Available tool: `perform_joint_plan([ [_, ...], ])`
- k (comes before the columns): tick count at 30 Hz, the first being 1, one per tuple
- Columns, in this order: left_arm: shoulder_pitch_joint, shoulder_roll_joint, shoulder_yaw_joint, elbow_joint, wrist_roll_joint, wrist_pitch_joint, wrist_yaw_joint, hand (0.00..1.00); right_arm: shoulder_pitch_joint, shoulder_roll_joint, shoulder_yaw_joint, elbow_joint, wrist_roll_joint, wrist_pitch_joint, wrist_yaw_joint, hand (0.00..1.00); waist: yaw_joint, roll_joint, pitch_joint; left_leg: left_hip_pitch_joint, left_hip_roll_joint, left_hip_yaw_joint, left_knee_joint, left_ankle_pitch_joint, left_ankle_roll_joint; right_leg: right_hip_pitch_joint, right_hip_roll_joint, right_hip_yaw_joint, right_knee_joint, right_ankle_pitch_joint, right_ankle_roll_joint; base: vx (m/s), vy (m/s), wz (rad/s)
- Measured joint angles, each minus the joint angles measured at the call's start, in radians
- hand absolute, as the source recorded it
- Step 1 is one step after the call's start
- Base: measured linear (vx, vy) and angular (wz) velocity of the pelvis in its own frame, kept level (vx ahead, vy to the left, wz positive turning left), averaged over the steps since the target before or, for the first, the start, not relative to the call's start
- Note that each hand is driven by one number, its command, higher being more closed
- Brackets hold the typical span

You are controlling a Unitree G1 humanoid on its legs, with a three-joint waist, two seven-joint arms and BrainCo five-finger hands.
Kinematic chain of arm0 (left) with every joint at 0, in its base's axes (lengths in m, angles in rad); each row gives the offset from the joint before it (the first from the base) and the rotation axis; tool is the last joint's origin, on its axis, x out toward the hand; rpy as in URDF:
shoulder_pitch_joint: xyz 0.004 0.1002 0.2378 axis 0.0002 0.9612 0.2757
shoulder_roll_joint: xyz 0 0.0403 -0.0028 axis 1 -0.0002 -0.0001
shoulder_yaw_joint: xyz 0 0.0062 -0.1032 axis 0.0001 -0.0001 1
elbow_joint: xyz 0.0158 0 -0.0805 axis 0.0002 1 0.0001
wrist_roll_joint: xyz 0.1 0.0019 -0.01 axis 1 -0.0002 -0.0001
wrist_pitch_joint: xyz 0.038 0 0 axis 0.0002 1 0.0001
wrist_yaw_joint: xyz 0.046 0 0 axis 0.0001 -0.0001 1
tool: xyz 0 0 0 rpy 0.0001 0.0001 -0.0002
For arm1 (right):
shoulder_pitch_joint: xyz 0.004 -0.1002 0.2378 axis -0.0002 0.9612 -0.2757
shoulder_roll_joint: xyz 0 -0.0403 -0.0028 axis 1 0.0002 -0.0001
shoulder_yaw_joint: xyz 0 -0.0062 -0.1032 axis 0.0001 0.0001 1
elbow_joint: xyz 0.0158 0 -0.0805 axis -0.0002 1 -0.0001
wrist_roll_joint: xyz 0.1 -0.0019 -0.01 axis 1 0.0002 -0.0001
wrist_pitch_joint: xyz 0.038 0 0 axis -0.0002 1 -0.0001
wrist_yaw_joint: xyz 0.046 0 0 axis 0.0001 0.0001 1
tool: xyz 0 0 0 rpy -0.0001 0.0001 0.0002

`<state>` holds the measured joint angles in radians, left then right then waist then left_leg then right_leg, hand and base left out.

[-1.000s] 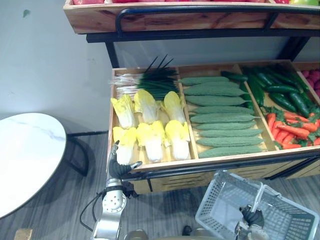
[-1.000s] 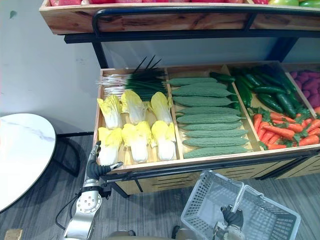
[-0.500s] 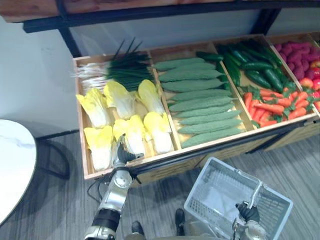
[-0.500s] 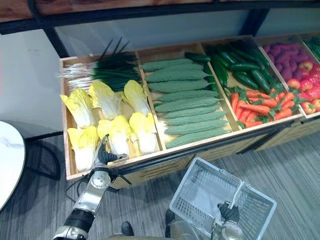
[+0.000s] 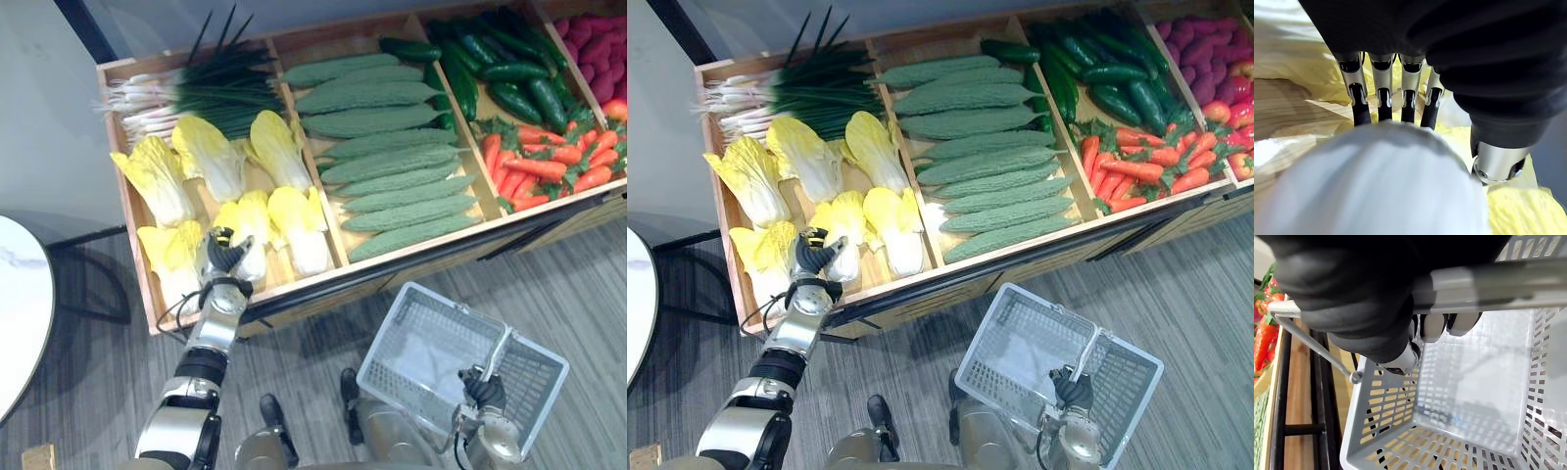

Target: Pick vegetable in the basket

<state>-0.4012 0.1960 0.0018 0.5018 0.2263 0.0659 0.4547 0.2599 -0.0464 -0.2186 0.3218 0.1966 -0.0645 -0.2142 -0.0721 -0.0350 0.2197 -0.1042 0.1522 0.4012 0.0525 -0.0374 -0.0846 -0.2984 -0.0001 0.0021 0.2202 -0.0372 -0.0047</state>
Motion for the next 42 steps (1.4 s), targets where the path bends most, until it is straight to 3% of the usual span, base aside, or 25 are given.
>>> perform_joint_plan([
  [6, 0.214, -0.084, -0.010, -0.255, -0.023, -0.011, -0.026, 1.00, -0.004, 0.007, -0.023, -0.032, -0.004, 0.003, -0.001, 1.00, 0.000, 0.010, 0.009, 0.052, -0.012, -0.032, -0.015, 0.000, 0.000, 0.071, -0.004, -0.013, -0.028, -0.007, 0.009, 0.05, 0.025, 0.09],
  [10, 0.309, -0.094, -0.004, -0.401, -0.022, -0.036, -0.035, 1.00, -0.004, 0.019, -0.052, -0.031, -0.013, 0.010, -0.003, 1.00, 0.003, 0.011, 0.008, 0.074, -0.013, -0.050, -0.020, 0.000, 0.000, 0.103, -0.003, -0.029, -0.036, -0.008, 0.010, -0.01, 0.002, 0.15],
  [22, 0.517, -0.186, 0.009, -0.642, -0.040, -0.101, -0.038, 1.00, 0.044, 0.020, -0.093, -0.031, -0.023, 0.026, -0.004, 1.00, 0.007, 0.081, -0.063, 0.127, -0.013, -0.094, -0.046, 0.001, 0.000, 0.178, -0.001, -0.057, -0.049, -0.014, 0.019, -0.01, -0.005, 0.09],
  [23, 0.524, -0.190, 0.009, -0.649, -0.040, -0.101, -0.038, 0.00, 0.045, 0.021, -0.093, -0.031, -0.023, 0.026, -0.004, 1.00, 0.007, 0.081, -0.063, 0.134, -0.012, -0.093, -0.046, 0.001, 0.000, 0.184, -0.001, -0.057, -0.049, -0.014, 0.019, 0.00, 0.000, 0.00],
  [29, 0.563, -0.206, 0.010, -0.655, -0.058, -0.107, -0.039, 0.00, 0.053, 0.039, -0.094, -0.033, -0.023, 0.027, -0.004, 1.00, 0.009, 0.077, -0.098, 0.151, -0.003, -0.087, -0.047, -0.003, 0.005, 0.203, 0.000, -0.048, -0.054, -0.022, 0.030, -0.03, -0.011, -0.01],
  [34, 0.579, -0.212, 0.010, -0.649, -0.051, -0.093, -0.036, 0.00, 0.065, 0.041, -0.093, -0.033, -0.023, 0.027, -0.003, 1.00, 0.028, 0.075, -0.128, 0.153, 0.006, -0.073, -0.046, -0.001, 0.000, 0.203, 0.010, -0.035, -0.066, -0.018, 0.026, 0.00, -0.013, -0.08],
  [42, 0.537, -0.209, 0.009, -0.554, 0.059, -0.056, -0.016, 0.00, 0.064, 0.041, -0.092, -0.033, -0.033, 0.027, -0.002, 1.00, 0.023, 0.077, -0.129, 0.154, 0.004, -0.070, -0.052, 0.003, -0.006, 0.202, 0.017, -0.032, -0.075, -0.009, 0.012, 0.03, 0.002, -0.02],
])
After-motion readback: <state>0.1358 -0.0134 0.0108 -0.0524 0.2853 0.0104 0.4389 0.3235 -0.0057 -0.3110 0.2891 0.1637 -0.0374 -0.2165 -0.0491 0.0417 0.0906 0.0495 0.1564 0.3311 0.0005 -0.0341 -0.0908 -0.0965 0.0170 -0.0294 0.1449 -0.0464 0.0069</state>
